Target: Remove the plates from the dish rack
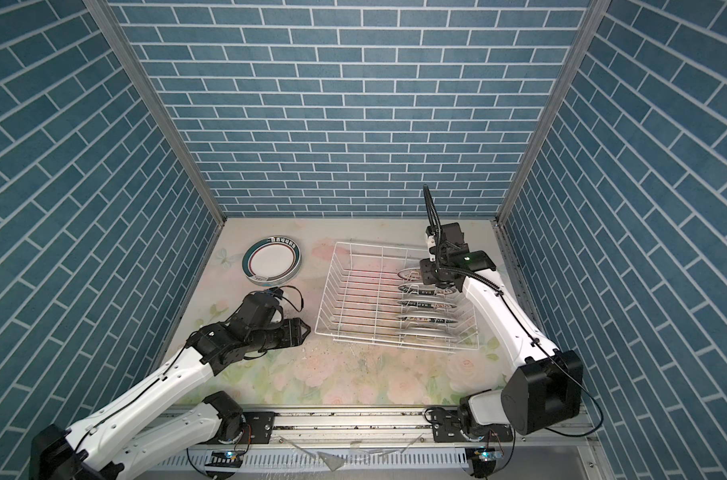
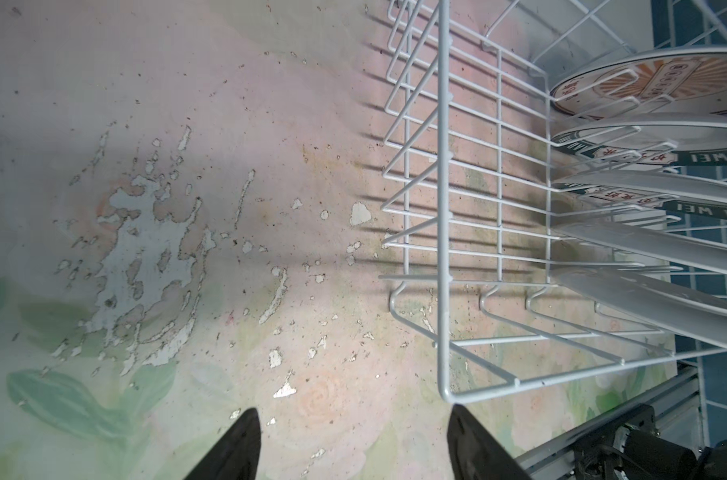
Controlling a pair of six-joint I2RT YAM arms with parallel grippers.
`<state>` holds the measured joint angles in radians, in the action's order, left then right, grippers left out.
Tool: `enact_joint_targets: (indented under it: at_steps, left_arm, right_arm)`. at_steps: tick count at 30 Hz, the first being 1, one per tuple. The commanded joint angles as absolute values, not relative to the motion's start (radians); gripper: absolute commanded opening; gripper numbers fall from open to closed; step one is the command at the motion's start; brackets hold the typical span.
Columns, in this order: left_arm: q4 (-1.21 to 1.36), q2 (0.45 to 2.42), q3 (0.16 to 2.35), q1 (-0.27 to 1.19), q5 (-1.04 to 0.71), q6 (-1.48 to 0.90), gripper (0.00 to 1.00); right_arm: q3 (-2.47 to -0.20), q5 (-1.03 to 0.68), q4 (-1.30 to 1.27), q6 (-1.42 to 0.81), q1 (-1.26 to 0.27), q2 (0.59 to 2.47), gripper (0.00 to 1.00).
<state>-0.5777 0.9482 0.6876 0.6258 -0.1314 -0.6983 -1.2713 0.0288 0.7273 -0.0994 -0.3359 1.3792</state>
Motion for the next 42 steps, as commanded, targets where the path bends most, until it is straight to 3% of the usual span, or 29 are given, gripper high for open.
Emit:
enact_joint_targets:
  at_steps: [1,4,12,31,42]
  left_arm:
    - [-0.487,1.016,0.737,0.655,-0.131,-0.704,0.7]
    - [-0.449,1.075,0.762,0.664,-0.13,-0.702,0.67]
    - [-0.417,1.206,0.836,0.664,-0.145,-0.679,0.42]
    - [-0.454,1.502,1.041,0.662,-0.138,-0.577,0.01]
    - [-0.532,1.708,1.277,0.619,-0.107,-0.482,0.0]
  right_arm:
    - [-1.333,0.019,0.727,-0.079,-0.325,1.351,0.43]
    - [-1.325,0.017,0.72,-0.076,-0.316,1.347,0.43]
    - [-1.309,0.0,0.706,-0.06,-0.298,1.35,0.43]
    - [-1.195,0.053,0.675,-0.052,-0.259,1.271,0.43]
    - [-1.129,0.199,0.662,-0.037,-0.258,1.221,0.43]
